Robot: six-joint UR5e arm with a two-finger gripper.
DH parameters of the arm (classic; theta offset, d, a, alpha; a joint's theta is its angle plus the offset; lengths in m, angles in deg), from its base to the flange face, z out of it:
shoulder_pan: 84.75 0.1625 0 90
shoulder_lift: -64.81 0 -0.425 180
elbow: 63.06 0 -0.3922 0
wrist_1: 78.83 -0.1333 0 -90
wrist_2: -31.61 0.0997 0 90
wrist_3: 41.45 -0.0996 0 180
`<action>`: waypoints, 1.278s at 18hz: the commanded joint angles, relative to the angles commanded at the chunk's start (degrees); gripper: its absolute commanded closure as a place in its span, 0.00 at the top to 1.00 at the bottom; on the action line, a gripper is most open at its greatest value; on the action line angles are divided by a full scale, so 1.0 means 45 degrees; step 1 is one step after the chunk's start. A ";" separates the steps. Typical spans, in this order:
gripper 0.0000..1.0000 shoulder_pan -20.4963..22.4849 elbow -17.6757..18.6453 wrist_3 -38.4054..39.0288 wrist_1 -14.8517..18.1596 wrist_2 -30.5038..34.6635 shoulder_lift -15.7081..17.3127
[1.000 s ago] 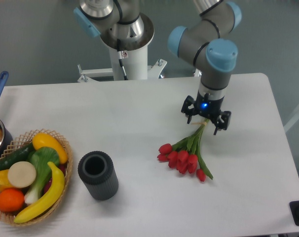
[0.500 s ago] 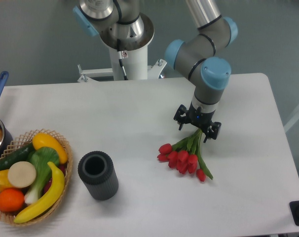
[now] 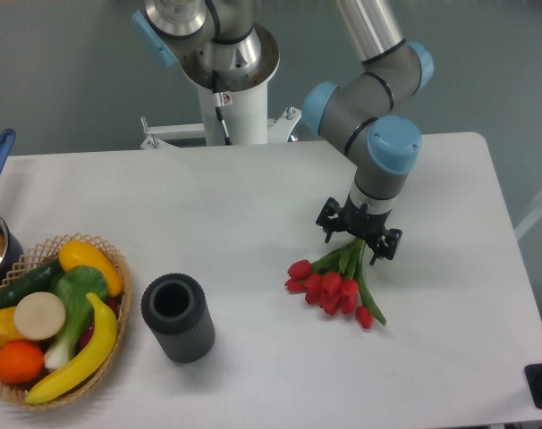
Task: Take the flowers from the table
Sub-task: 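Lower the gripper around the tulip stems, then close the gripper on the tulip stems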
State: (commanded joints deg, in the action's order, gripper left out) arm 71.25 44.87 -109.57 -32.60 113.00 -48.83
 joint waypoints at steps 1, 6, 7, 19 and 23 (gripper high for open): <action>1.00 -0.0019 -0.0058 0.0000 -0.0039 0.0000 -0.0097; 1.00 -0.0039 -0.0117 -0.0020 -0.0078 -0.0039 -0.0352; 1.00 -0.0039 -0.0117 -0.0020 -0.0078 -0.0039 -0.0371; 0.62 -0.0078 -0.0293 -0.0039 -0.0059 -0.0371 -0.0508; 0.50 -0.0059 -0.0254 -0.0039 -0.0059 -0.0391 -0.0469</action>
State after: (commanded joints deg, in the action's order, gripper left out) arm 70.99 43.72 -109.75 -32.86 111.24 -50.94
